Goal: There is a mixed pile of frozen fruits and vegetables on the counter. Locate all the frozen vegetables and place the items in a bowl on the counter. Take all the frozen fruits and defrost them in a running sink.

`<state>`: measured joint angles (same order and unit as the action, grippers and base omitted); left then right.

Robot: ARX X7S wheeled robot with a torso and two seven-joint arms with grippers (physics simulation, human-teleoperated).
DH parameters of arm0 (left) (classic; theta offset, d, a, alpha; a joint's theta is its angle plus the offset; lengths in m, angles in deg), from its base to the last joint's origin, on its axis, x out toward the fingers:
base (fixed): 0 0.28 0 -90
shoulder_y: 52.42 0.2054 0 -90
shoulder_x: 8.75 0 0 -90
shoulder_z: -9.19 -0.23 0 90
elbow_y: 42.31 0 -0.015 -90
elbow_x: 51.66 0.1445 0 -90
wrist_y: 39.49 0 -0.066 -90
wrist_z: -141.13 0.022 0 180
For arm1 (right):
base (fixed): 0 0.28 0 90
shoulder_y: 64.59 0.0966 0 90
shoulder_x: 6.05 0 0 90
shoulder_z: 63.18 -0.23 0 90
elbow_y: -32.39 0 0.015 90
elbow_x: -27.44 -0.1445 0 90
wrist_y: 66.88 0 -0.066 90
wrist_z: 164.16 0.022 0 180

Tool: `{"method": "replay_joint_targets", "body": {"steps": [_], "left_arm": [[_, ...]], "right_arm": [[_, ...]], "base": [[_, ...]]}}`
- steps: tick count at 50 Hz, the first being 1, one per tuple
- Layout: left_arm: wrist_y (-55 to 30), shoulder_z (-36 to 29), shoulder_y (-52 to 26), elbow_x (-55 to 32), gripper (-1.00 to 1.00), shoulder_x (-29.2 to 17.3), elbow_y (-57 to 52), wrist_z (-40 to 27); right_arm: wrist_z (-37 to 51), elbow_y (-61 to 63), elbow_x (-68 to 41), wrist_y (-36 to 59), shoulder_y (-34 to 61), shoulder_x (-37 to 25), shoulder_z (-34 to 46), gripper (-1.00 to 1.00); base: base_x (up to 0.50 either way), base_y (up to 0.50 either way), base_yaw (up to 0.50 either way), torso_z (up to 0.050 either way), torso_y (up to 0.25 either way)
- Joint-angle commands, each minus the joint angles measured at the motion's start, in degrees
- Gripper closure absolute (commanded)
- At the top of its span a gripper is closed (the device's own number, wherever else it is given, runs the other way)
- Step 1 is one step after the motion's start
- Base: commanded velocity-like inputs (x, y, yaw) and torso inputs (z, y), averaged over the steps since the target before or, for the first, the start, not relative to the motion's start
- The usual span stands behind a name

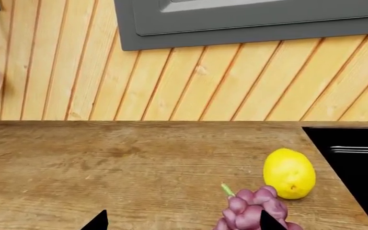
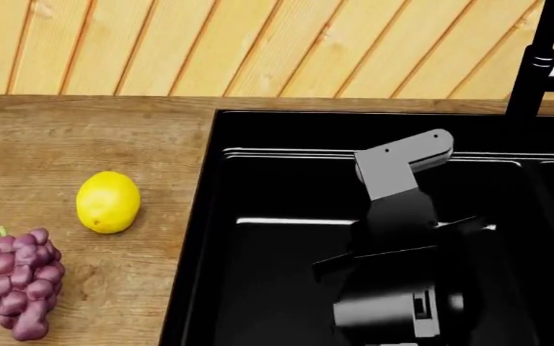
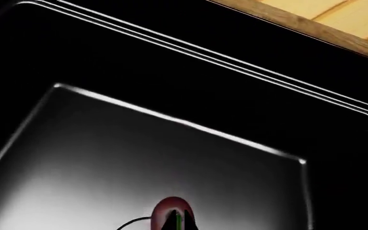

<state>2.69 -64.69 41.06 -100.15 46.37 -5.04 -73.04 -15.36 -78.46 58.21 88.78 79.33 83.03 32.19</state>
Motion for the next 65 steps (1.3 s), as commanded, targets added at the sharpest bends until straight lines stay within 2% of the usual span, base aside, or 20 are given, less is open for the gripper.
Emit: {"method": "replay_joint_targets", "body": {"steps": [1,4,6,7,28,29,31,35,36,38,40,44,46,48,50,54,58,59,62,65], "left_arm": [[0.7,1.2,1.4,-0.6,-1.00,0.1,-0.4,1.1],[2.1,5.9,6.0,-2.3,-1.00,-0.6,-2.0,2.5],[3.4,5.1,6.9,-0.4,-1.00,0.0,-1.6,3.4],[3.3,7.1,8.1,-2.0,-1.00,-0.5,-2.4,3.3],[2.0,3.5,4.3,-2.0,-1.00,-1.0,-1.3,1.2],[0.8,0.8,1.1,-1.4,-1.00,-0.6,-0.2,0.1],[0.9,1.7,1.8,-2.0,-1.00,-0.9,-0.7,0.1],[0.0,-1.2,-1.3,-1.3,-1.00,-0.4,0.5,-0.9],[1.1,0.0,0.9,-1.0,-1.00,-0.6,-0.1,0.1],[1.4,1.6,2.4,-1.9,-1.00,-1.0,-0.9,0.3],[0.2,-1.0,-0.7,-1.4,-1.00,-0.6,0.1,-0.8],[1.1,-2.5,-0.7,0.3,-1.00,-0.1,0.8,-0.3],[2.4,3.0,4.7,-2.1,-1.00,-1.3,-1.7,1.1],[1.0,-1.1,0.5,-0.9,-1.00,-0.6,-0.4,-0.4],[2.3,2.9,4.6,-2.3,-1.00,-1.4,-1.9,0.9],[3.1,4.3,6.2,-2.7,-1.00,-1.5,-2.3,1.4],[0.7,-1.4,-0.1,-1.4,-1.00,-0.8,-0.1,-0.7],[0.6,-1.5,-0.4,-1.5,-1.00,-0.8,-0.1,-0.8],[2.0,1.7,3.6,-2.2,-1.00,-1.4,-1.3,0.3],[3.0,0.1,3.7,-0.4,-1.00,-0.9,-0.7,1.1]], "right_arm": [[14.3,-31.1,-11.5,-16.2,7.6,0.0,-3.6,1.00],[17.7,-44.4,-13.3,-23.6,11.5,-0.2,-4.0,1.00],[19.9,-53.8,-14.7,-28.5,14.5,-0.6,-4.6,1.00],[19.9,-54.0,-15.1,-28.6,14.5,-0.6,-4.3,1.00],[22.2,-54.1,-25.9,-28.0,13.5,-1.5,6.2,1.00],[22.5,-54.1,-26.1,-28.2,13.6,-1.4,6.5,-1.00],[22.8,-54.1,-26.6,-28.7,14.1,-1.4,6.9,-1.00],[23.4,-54.0,-26.6,-30.4,15.1,-1.2,8.1,-1.00],[23.0,-51.9,-26.8,-29.4,15.1,-1.4,7.9,-1.00],[21.9,-37.6,-26.7,-21.3,10.2,-2.9,8.1,-1.00],[21.3,-24.9,-26.6,-15.2,6.2,-4.1,8.0,-1.00],[19.6,-1.5,-26.9,-3.4,-0.3,-6.5,7.5,-1.00],[18.9,9.9,-27.2,3.3,-2.5,-7.4,6.8,-1.00],[18.6,17.6,-27.3,7.3,-3.6,-7.9,6.0,-1.00],[18.3,25.9,-27.2,11.9,-4.9,-8.7,5.4,-1.00],[16.9,39.5,-27.6,18.7,-7.8,-10.8,4.8,-1.00],[14.6,50.9,-27.4,24.3,-9.4,-12.6,3.0,-1.00],[11.6,53.5,-24.5,24.3,-10.7,-12.8,2.4,-1.00],[-14.1,57.2,1.3,24.3,-13.5,-6.3,6.8,-1.00],[-39.9,60.3,27.1,24.1,-15.6,-4.9,7.5,-1.00]], "base": [[0.00,0.00,0.00,0.000,0.000],[0.00,0.00,0.00,0.000,0.000],[0.00,0.00,0.00,0.000,0.000],[0.00,0.00,0.00,0.000,0.000],[0.00,0.00,0.00,0.000,0.000],[0.00,0.00,0.00,0.000,0.000],[0.00,0.00,0.00,0.000,0.000],[0.00,0.00,0.00,0.000,0.000],[0.00,0.00,0.00,0.000,0.000],[0.00,0.00,0.00,0.000,0.000],[0.00,0.00,0.00,0.000,0.000],[0.00,0.00,0.00,0.000,0.000],[0.00,0.00,0.00,0.000,0.000],[0.00,0.00,0.00,0.000,0.000],[0.00,0.00,0.00,0.000,0.000],[0.00,0.00,0.00,0.000,0.000],[0.00,0.00,0.00,0.000,0.000],[0.00,0.00,0.00,0.000,0.000],[0.00,0.00,0.00,0.000,0.000],[0.00,0.00,0.00,0.000,0.000]]}}
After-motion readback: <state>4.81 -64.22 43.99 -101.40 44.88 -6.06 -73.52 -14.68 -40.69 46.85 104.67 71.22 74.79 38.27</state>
